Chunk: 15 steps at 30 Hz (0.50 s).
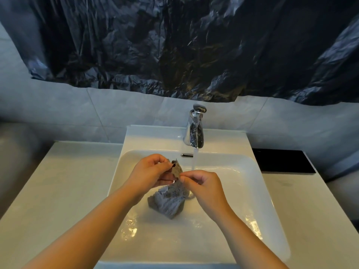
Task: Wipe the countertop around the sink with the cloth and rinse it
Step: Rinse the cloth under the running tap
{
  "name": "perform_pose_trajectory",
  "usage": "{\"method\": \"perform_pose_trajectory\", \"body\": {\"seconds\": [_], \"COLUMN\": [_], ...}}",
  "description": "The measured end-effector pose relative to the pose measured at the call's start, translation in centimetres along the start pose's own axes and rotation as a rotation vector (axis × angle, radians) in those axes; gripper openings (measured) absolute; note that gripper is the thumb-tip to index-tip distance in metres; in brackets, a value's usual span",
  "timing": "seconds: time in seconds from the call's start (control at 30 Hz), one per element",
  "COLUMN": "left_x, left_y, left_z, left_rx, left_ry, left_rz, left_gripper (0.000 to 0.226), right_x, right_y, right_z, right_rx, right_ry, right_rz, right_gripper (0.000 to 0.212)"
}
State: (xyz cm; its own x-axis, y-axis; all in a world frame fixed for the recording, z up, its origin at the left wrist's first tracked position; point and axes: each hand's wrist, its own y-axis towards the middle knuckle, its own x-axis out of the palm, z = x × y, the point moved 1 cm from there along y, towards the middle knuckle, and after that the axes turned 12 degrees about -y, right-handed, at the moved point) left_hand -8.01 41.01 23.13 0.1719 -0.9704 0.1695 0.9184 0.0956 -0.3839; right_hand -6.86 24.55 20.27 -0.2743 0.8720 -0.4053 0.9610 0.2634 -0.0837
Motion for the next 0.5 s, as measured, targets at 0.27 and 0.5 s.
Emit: {"method": "perform_pose_trajectory", "body": {"seconds": [0.27,0.5], "left_x": [0.5,-0.7], "left_y": [0.9,2.6], "left_z": [0.1,0.2], "left_rx": [0.009,0.019], "left_ry": [0.029,-0.165], "left_rz": [-0.01,0.077], "left_gripper": [0.011,0.014], "right_x": [-1.0,-4.0], "right_y": [1.1,2.0], "right_z": [0.2,2.4], "right_rx": [0.009,0.069], "right_ry": [0.027,-0.037], "right_rz": [-0.008,0.13], "right_gripper": [0.017,0.016]}}
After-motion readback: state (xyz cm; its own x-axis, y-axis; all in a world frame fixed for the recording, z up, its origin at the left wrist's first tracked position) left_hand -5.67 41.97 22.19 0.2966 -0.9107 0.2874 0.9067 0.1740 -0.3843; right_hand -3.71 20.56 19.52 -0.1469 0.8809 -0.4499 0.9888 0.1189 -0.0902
